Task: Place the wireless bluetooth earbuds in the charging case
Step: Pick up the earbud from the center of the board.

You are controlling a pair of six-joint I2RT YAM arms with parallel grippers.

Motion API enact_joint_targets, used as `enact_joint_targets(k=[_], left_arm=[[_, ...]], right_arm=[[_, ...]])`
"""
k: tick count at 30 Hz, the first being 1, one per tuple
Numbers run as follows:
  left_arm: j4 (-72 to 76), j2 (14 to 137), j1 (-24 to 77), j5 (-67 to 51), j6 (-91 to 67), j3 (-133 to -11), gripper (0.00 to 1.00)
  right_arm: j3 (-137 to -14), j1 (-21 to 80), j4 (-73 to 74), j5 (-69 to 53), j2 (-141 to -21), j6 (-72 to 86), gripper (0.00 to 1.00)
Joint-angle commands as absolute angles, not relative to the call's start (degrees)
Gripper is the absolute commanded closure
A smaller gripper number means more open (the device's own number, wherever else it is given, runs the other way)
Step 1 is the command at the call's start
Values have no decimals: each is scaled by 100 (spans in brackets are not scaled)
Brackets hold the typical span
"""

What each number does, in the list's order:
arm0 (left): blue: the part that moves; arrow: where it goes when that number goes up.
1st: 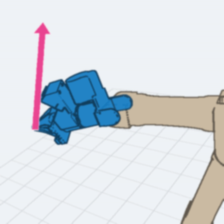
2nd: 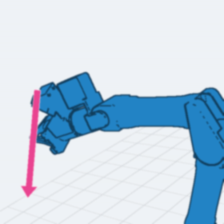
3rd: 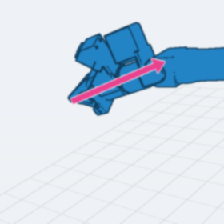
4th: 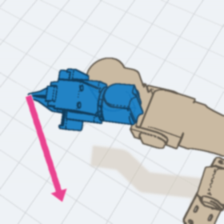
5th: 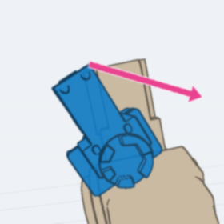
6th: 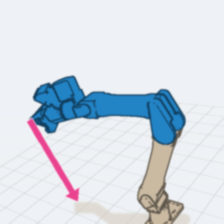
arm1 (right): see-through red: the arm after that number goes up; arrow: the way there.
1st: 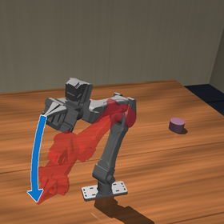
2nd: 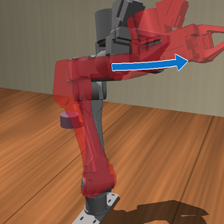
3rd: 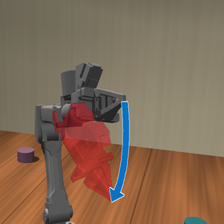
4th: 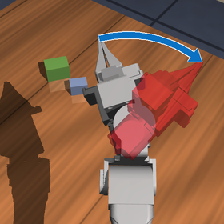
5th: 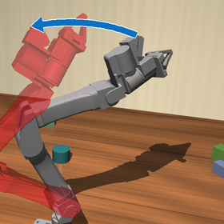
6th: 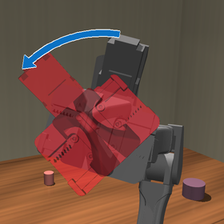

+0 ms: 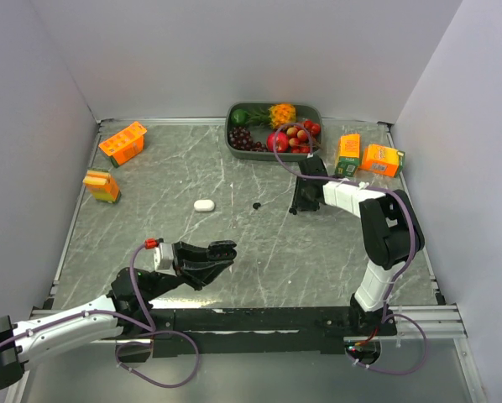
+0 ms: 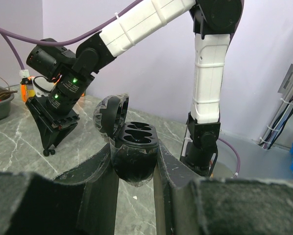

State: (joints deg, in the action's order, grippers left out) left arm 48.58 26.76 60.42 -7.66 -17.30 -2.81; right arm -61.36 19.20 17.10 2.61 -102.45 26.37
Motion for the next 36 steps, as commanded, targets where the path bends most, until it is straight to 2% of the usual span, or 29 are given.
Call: enact_joint_targets(k=[1,17,29,33,36], left_arm=[[5098,2733,6064,-765,-1784,-422,99],[5142,2821,6073,-835,-1837,-431,99],[5185,2821,6100,-852,-1846,-413,99],[5159,2813,6108,-853,-1846,-422,99],[5133,2786,6108,-853,-1846,-422,99]], right_arm=[[-5968,1907,1653,264,-9958,2751,60],[-5924,2153,1608,35,-10037,2830,63],[-5845,2312,1600,26,-10002,2856,87],[-5818,2329,1600,-97,-9993,2883,100],[-5775,2329,1600,-114,-9949,2900,100]])
